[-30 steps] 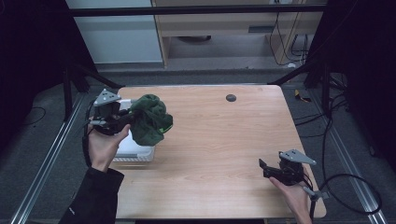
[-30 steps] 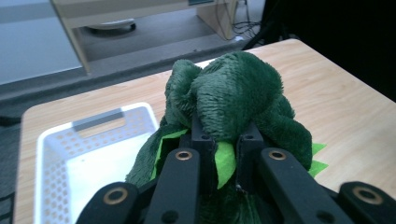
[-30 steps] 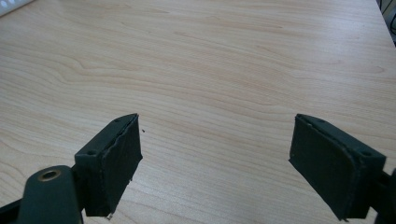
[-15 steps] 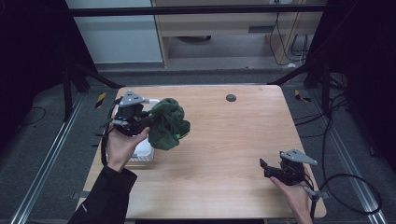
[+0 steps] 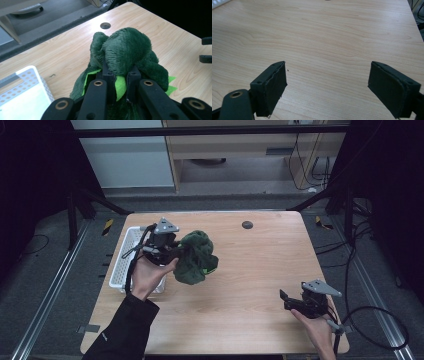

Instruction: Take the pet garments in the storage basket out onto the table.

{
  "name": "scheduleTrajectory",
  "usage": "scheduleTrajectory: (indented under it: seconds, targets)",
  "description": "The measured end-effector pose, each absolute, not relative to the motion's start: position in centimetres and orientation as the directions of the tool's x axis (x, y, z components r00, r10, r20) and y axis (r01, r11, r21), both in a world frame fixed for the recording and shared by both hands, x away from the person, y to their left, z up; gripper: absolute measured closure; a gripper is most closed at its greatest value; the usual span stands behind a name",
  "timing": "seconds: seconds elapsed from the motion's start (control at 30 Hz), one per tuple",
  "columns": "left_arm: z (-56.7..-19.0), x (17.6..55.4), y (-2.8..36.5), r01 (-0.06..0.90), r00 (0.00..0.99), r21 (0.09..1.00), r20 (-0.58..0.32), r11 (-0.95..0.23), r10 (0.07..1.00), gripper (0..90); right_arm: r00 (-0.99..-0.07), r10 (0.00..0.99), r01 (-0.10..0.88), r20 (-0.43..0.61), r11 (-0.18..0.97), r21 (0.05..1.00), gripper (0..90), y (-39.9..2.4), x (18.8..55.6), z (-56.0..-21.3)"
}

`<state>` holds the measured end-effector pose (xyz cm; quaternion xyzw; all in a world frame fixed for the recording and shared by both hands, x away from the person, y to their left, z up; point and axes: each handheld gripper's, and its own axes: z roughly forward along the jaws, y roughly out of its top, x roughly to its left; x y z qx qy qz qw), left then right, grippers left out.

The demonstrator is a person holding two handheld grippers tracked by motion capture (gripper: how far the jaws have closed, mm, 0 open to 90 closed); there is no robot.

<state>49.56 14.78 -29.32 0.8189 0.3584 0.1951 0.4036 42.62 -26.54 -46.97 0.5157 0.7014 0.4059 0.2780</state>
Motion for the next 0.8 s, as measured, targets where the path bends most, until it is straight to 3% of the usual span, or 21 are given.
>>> scheduleTrajectory:
  seconds: [0.8]
  targets:
    - [-33.5, 51.0, 10.2, 0.446, 0.753, 0.730, 0.007, -0.518, 0.658, 81.9, -0.310, 0.951, 0.499, 0.017, 0.148, 0.854, 13.5, -26.7, 42.7, -47.1]
